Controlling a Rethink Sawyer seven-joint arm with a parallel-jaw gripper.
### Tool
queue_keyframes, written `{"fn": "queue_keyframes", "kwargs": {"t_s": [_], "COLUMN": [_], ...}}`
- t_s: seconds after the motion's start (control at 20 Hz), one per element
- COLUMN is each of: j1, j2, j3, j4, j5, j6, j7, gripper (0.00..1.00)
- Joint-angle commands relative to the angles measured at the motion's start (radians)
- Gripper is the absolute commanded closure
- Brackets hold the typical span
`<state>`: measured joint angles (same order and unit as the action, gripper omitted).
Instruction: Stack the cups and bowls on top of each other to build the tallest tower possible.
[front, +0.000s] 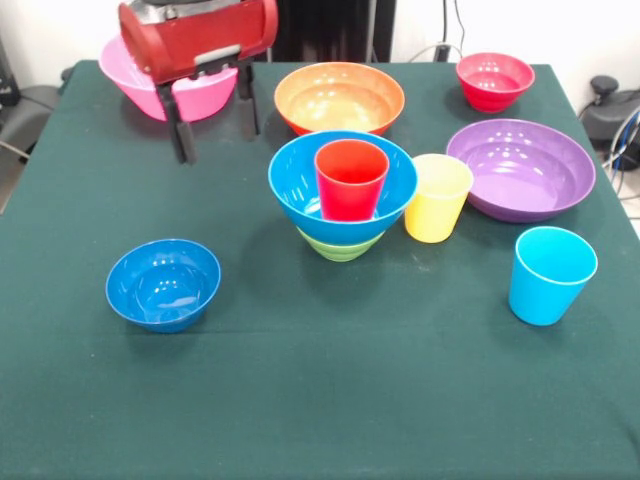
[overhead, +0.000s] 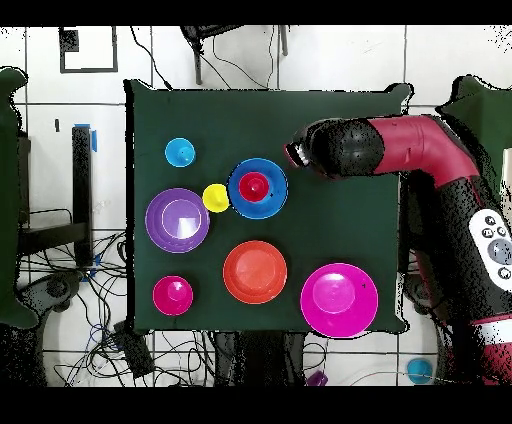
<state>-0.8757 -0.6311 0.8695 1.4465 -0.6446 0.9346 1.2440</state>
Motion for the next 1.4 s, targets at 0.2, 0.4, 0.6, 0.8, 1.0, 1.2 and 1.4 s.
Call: {"fn": "queue_keyframes", "kwargs": {"t_s": [0.2,0.4,0.6,0.8,1.0,1.2,1.4], "j1": [0.001,-0.001,0.017,0.032,0.057,0.072,0.081], "j2": [0.056,0.088,0.112,0.130,0.161,0.192,0.210], "j3": [0.005,0.010,0.005,-0.002,0.004,0.004,0.000], "j4": [-0.142,-0.175,-0.206,-0.216,-0.248,-0.267,-0.271], "j5": [-0.040,-0.054,-0.062,-0.061,-0.057,-0.066,-0.079], "j6": [0.211,0.203,0.194,0.157,0.149,0.116,0.080], "j7": [-0.451,-0.485,-0.495,-0.479,-0.491,-0.499,-0.490], "gripper": [0.00,0.00,0.00,0.00,0.00,0.00,0.00]}}
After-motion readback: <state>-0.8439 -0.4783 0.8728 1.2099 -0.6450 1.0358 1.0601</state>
